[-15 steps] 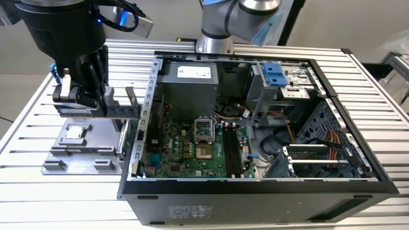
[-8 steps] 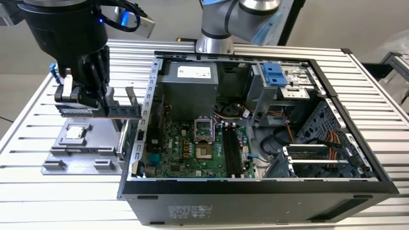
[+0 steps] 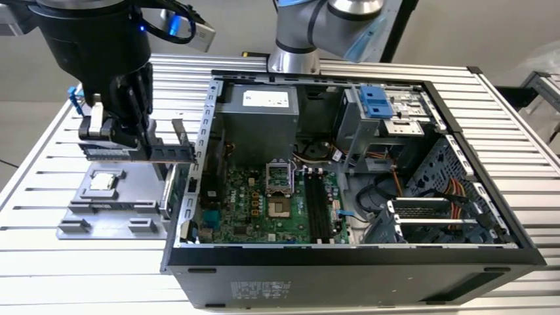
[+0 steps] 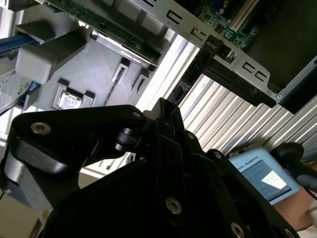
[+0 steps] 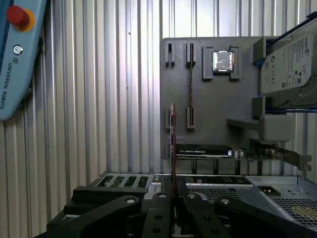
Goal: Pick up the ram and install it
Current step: 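Pick up the ram and move it above insertion slot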
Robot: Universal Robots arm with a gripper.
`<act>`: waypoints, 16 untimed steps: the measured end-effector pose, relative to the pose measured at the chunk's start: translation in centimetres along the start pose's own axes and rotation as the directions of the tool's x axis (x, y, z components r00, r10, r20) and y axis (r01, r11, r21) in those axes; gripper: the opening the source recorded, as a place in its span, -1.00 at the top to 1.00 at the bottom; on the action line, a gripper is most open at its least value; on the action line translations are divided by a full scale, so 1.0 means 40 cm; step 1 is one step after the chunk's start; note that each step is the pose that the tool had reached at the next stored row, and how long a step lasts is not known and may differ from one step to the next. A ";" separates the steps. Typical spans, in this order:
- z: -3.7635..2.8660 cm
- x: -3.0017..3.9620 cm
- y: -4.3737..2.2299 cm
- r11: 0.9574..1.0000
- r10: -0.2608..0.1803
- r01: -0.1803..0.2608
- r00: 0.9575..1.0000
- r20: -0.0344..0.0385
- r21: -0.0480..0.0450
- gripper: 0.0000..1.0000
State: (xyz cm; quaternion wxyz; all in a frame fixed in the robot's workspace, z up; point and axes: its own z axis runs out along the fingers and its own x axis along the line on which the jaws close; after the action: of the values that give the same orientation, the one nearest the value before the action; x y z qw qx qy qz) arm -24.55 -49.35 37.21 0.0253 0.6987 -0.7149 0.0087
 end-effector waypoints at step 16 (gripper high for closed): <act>-0.001 0.000 -0.021 1.000 0.000 0.000 1.000 0.000 0.000 1.00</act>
State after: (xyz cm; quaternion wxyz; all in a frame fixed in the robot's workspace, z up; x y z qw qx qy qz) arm -23.72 -49.35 37.21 0.0253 0.6987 -0.7149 0.0087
